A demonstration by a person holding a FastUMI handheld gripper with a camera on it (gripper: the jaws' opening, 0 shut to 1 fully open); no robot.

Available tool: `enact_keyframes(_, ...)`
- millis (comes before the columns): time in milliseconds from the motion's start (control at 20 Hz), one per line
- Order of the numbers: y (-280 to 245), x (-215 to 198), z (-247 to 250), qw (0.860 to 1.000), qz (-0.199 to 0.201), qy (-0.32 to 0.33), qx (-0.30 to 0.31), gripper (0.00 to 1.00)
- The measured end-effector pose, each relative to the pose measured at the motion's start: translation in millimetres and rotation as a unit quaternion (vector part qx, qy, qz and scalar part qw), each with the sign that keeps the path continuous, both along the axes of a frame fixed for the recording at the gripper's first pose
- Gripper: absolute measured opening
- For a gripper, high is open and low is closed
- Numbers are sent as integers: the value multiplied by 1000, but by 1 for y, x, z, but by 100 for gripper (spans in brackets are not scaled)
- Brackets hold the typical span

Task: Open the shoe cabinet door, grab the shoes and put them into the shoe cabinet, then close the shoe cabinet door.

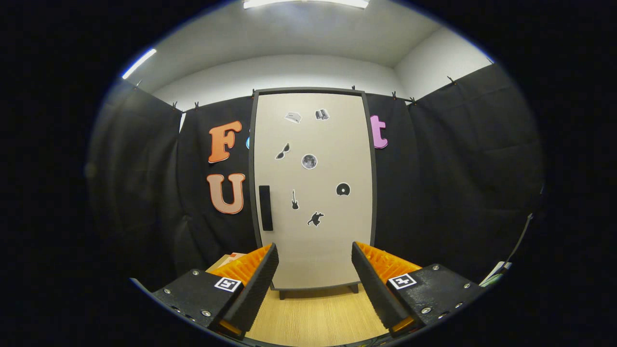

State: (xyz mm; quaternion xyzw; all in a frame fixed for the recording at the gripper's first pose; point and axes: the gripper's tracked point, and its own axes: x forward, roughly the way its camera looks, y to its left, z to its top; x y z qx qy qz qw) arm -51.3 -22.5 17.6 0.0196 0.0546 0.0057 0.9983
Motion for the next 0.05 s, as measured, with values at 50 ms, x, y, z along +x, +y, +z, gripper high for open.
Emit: enact_keyframes(50,-1,-1,0,1000,0,0,1,95)
